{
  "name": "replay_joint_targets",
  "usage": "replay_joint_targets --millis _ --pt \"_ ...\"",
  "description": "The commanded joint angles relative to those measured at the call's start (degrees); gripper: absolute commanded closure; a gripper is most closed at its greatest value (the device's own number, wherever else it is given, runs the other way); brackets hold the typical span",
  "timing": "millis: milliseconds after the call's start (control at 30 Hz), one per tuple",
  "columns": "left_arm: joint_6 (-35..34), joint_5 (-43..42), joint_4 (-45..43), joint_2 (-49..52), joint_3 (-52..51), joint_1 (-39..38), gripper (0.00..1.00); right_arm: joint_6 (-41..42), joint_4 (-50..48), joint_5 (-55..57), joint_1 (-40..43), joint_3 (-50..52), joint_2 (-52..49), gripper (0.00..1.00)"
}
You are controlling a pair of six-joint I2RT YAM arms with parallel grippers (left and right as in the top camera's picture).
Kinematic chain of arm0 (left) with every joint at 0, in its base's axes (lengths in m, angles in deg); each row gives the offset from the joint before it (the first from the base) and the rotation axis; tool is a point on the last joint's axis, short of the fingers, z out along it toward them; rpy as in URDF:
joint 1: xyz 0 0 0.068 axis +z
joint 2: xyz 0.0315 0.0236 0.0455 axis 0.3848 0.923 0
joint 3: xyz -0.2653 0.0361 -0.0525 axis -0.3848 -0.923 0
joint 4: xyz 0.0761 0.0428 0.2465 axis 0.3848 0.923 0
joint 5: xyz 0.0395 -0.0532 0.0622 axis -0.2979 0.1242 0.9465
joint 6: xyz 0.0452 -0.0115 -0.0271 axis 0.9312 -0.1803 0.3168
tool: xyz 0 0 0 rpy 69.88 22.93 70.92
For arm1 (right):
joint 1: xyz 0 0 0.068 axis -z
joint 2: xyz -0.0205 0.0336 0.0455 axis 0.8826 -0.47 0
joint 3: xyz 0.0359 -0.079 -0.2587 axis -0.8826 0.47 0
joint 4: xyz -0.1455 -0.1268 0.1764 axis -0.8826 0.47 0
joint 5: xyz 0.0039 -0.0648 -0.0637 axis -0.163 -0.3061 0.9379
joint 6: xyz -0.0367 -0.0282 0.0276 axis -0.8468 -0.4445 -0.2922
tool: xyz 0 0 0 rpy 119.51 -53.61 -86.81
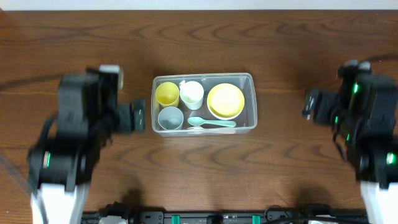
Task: Pack container
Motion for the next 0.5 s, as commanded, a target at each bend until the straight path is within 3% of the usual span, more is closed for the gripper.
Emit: replay_joint_targets --millis 0,267,467 --pt "1.0 -0.8 -0.7 -11.8 -8.0 -0.1 0.02 3.2 -0.5 1.5 -2.4 10.1 10.1 0.01" --pt "-0.7 -0.8 -2.4 -35.6 -18.8 -0.1 0.02 8.0 -1.2 1.5 -4.0 27.5 36.6 0.01" --pt "-0.7 -0.8 -1.6 -38.3 -19.0 -0.1 0.02 9.8 -1.5 -0.2 -4.0 28.7 40.7 0.00"
